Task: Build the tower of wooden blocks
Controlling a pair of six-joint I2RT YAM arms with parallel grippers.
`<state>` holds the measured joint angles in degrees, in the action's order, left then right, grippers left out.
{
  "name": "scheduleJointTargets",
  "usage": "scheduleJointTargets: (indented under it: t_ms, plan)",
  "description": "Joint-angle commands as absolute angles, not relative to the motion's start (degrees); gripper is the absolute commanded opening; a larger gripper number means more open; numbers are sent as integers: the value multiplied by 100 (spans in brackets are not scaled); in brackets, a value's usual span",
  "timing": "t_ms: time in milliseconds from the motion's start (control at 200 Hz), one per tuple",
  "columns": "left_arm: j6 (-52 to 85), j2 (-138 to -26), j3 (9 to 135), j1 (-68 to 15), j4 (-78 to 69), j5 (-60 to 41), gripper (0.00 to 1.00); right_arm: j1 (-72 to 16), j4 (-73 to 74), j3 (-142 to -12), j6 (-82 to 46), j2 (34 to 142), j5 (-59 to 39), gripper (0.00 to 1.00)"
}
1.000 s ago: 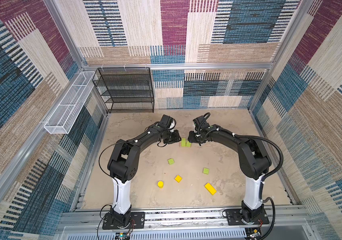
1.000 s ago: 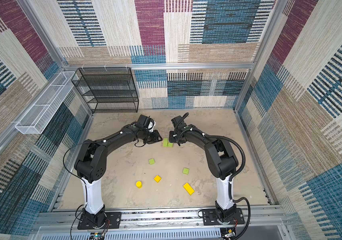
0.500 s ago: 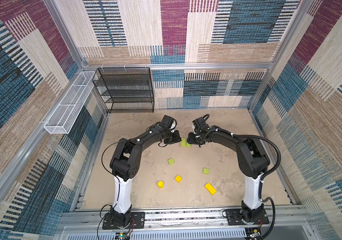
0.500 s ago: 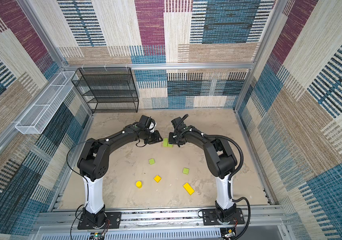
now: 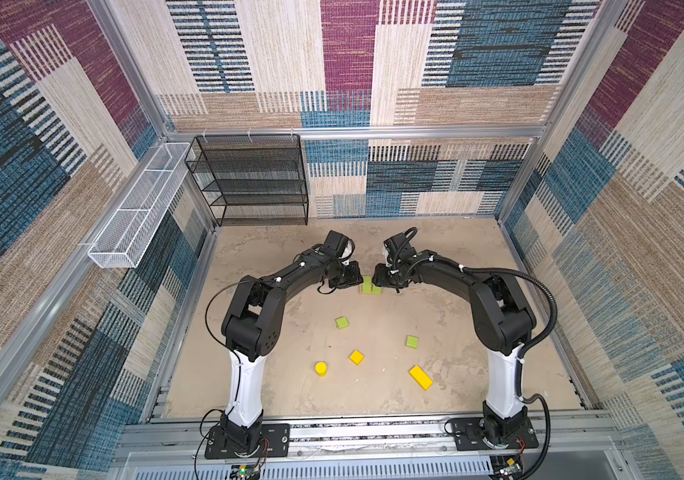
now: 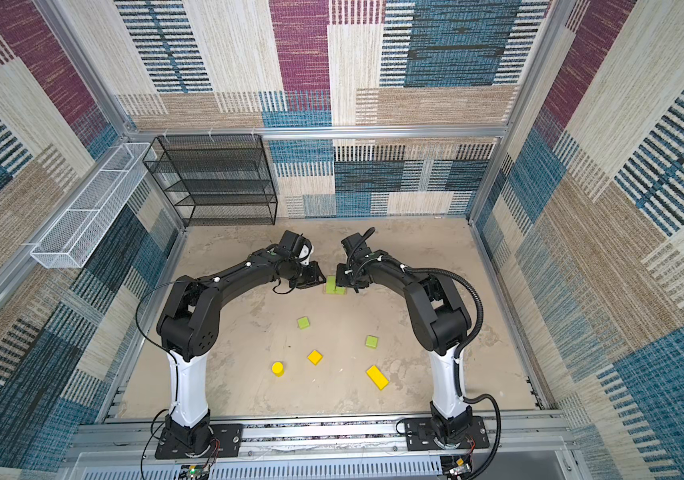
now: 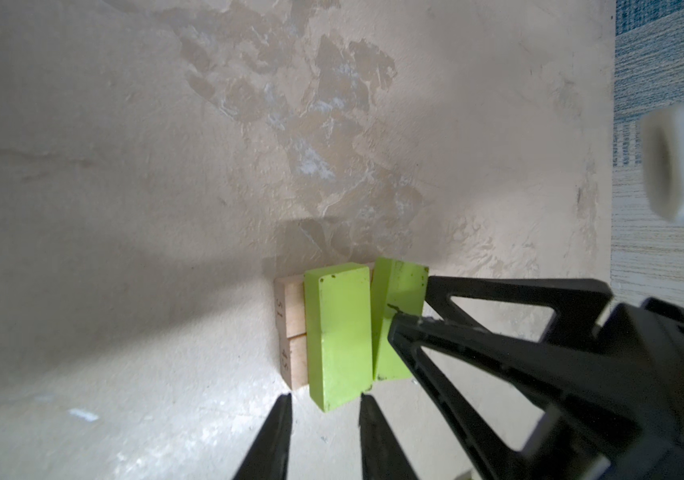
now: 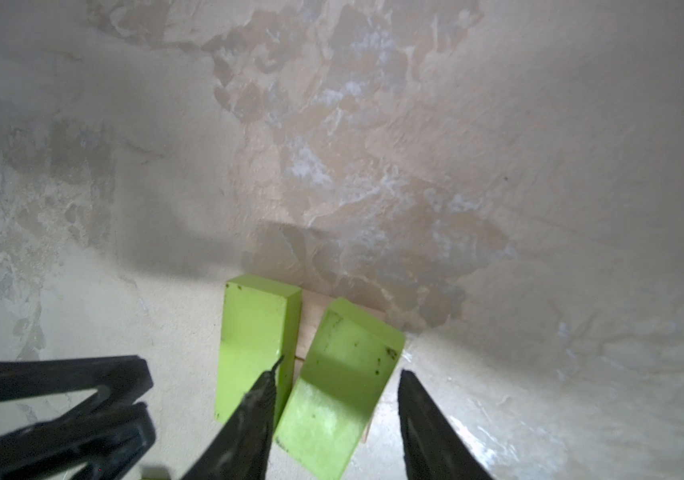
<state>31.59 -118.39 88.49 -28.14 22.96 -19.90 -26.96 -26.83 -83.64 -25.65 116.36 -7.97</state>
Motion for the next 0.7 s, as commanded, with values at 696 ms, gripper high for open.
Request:
scheduleJointTargets:
  t_ms: [696]
  plan:
    - [3226,-11865,8912,-2812,2289,-2057,32,-2698,-2531,-8423,-2595,11697,-976,40]
